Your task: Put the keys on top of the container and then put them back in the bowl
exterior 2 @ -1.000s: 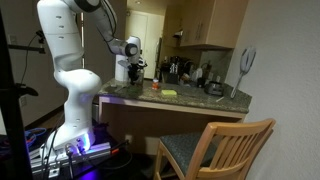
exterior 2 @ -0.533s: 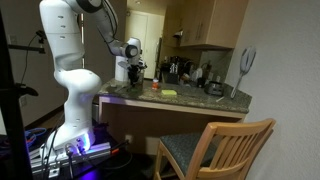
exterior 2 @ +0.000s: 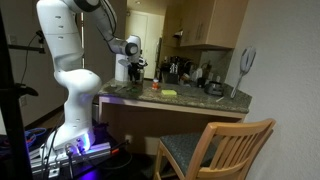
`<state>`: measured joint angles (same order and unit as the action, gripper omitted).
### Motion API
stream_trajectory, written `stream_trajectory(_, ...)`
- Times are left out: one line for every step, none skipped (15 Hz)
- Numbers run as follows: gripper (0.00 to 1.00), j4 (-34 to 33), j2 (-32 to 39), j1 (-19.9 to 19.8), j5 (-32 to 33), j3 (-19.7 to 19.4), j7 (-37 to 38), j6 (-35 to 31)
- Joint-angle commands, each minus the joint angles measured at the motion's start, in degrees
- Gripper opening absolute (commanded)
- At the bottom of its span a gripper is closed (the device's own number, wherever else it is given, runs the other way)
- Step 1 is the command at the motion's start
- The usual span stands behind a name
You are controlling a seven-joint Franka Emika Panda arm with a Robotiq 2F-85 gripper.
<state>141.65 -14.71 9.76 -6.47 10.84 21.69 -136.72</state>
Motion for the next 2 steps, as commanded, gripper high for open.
stream_trajectory(1.0, -0.4, -1.2, -0.5, -1.5, 0.3, -0.3, 0.3)
stream_trajectory(0.99, -0.6, -2.4, -0.6, -2.0, 0.2, -0.4, 0.6)
